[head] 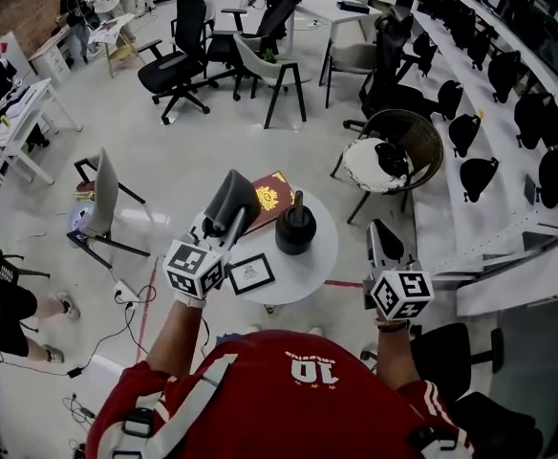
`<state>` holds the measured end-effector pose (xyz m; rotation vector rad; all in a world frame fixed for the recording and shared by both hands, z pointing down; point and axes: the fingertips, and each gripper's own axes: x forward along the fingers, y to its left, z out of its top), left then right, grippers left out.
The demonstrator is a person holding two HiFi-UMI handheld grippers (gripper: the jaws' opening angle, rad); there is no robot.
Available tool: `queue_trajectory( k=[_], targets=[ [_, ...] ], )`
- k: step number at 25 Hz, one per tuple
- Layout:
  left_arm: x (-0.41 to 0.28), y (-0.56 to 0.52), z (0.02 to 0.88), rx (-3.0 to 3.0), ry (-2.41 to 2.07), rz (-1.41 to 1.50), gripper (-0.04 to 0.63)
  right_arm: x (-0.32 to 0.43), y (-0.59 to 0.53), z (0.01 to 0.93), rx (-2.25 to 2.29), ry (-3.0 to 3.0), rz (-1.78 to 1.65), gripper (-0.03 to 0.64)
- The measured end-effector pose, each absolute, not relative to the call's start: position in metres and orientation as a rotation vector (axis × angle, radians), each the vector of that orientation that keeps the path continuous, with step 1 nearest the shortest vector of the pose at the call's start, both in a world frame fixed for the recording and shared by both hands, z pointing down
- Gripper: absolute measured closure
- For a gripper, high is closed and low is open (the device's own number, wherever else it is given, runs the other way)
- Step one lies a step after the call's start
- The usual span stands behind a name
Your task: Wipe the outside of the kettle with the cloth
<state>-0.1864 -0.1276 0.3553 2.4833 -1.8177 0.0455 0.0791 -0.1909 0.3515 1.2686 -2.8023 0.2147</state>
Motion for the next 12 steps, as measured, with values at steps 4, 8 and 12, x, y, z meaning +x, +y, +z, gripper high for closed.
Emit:
queue_trajectory(
  k=[4, 8, 12],
  targets=[
    [-0.184, -0.132, 0.354, 2.496, -1.821, 0.046, 0.549, 0.082, -0.193, 0.349, 1.273, -2.800, 0.209, 0.584],
    [-0.182, -0.135, 0.354, 2.489, -1.820, 0.052, 0.549, 0.086, -0.194, 0.350, 1.281, -2.792, 0.205, 0.583],
    [-0.180, -0.139, 0.354, 2.489, -1.813, 0.049, 0.549, 0.090, -0.196, 0.355, 1.286, -2.780, 0.212, 0.583]
  ],
)
